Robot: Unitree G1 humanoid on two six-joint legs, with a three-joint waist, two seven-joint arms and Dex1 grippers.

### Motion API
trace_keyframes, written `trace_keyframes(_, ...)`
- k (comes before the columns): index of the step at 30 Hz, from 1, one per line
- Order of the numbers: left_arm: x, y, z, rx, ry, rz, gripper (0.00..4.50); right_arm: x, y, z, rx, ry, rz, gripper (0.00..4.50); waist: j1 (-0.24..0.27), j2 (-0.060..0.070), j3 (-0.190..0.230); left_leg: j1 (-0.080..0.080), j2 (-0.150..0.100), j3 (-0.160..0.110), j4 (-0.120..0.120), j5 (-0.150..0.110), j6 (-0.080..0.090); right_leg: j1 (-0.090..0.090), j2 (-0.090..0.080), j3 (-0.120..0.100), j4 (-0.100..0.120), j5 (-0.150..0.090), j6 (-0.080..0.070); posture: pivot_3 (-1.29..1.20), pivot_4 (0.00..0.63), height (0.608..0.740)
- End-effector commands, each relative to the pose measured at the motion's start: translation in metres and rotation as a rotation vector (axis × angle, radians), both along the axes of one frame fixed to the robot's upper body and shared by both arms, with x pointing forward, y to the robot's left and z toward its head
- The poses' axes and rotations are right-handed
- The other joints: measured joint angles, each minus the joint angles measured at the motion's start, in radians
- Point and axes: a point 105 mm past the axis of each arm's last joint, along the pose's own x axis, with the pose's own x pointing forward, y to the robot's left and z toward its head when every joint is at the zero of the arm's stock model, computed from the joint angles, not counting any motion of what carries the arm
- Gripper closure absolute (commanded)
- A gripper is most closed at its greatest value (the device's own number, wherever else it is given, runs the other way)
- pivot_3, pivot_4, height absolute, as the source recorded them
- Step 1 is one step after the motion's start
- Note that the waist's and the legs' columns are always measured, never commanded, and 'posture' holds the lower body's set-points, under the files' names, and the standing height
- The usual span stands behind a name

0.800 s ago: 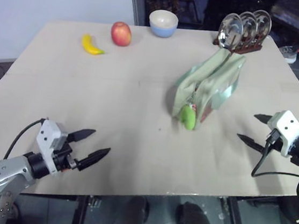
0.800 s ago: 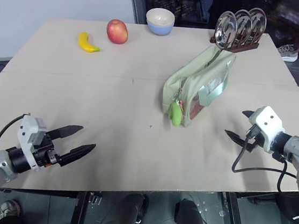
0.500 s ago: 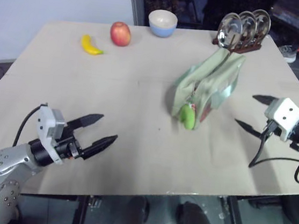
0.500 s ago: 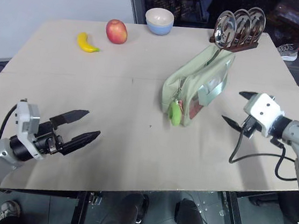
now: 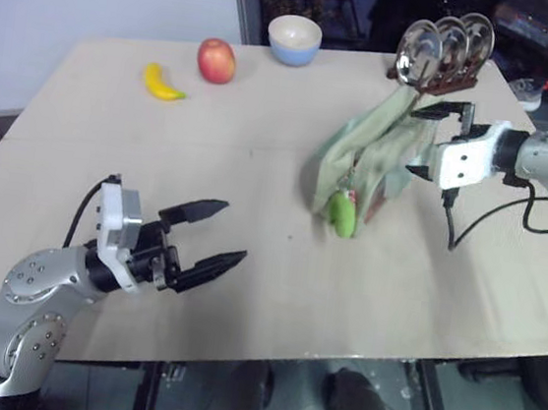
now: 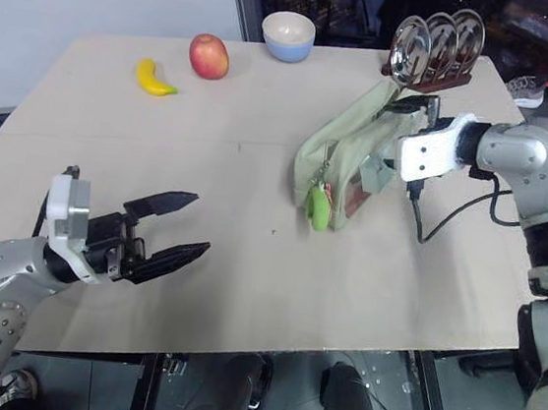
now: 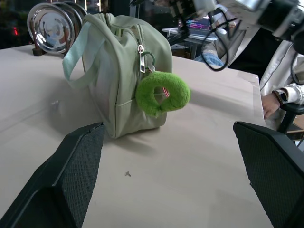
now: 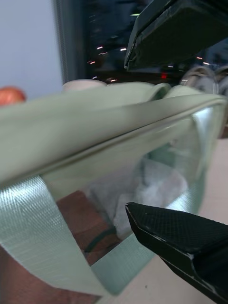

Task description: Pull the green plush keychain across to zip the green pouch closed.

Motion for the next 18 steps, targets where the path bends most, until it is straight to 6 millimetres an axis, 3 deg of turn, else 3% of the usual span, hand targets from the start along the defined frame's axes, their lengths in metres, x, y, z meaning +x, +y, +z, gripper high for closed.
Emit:
trace_keyframes(1, -0.009, -0.008, 0.01, 0.0, -0.07, -0.029, 0.02, 0.003, 0.004, 0.005, -0.07, -0.02, 0.052, 0.0, 0.001, 0.0, 0.0, 0.0, 0.0, 0.0, 0.0, 0.0, 0.0, 0.0, 0.0, 0.0, 0.0, 0.0, 0.0, 0.0, 0.15, 0.74)
trace_keyframes(2, -0.01, -0.008, 0.01, 0.0, -0.074, -0.025, 0.02, 0.006, 0.005, 0.001, -0.092, -0.004, 0.057, 0.0, -0.002, 0.0, 0.0, 0.0, 0.0, -0.001, 0.0, 0.0, 0.0, 0.0, 0.0, 0.0, 0.0, 0.0, 0.0, 0.0, 0.15, 0.74)
trace_keyframes(6, -0.012, -0.007, 0.006, -0.002, -0.08, 0.008, 0.0, 0.012, 0.001, -0.006, -0.144, 0.037, 0.055, 1.02, -0.011, 0.0, 0.001, 0.0, 0.0, 0.0, 0.0, 0.0, 0.0, 0.0, 0.0, 0.001, 0.0, 0.0, 0.0, 0.0, 0.15, 0.74)
trace_keyframes(7, -0.013, -0.006, 0.006, -0.006, -0.082, 0.021, 0.0, 0.014, 0.001, -0.004, -0.144, 0.042, 0.052, 1.66, -0.012, 0.0, 0.0, 0.0, 0.0, 0.0, 0.0, 0.0, 0.0, 0.0, 0.0, 0.001, 0.0, 0.0, 0.0, 0.0, 0.15, 0.74)
trace_keyframes(11, -0.013, -0.003, 0.002, -0.01, -0.084, 0.056, 0.0, 0.017, 0.004, 0.005, -0.074, 0.121, 0.026, 3.54, -0.015, 0.0, 0.0, 0.001, 0.0, 0.0, 0.0, 0.0, 0.0, 0.0, 0.0, 0.001, 0.0, 0.0, 0.0, 0.0, 0.15, 0.74)
trace_keyframes(13, -0.011, -0.002, -0.001, -0.012, -0.086, 0.074, 0.0, 0.026, 0.01, 0.016, 0.059, 0.19, -0.055, 4.47, -0.018, 0.0, 0.0, 0.001, 0.0, 0.0, 0.0, 0.0, 0.0, 0.0, 0.0, 0.001, 0.001, 0.0, 0.0, 0.0, 0.15, 0.74)
trace_keyframes(18, -0.004, 0.003, -0.003, -0.019, -0.109, 0.129, 0.0, 0.03, 0.028, 0.014, 0.197, 0.463, -0.257, 4.47, -0.014, 0.001, 0.001, 0.001, 0.0, -0.001, 0.0, 0.0, 0.0, 0.0, 0.0, 0.001, 0.002, 0.0, 0.0, 0.0, 0.15, 0.74)
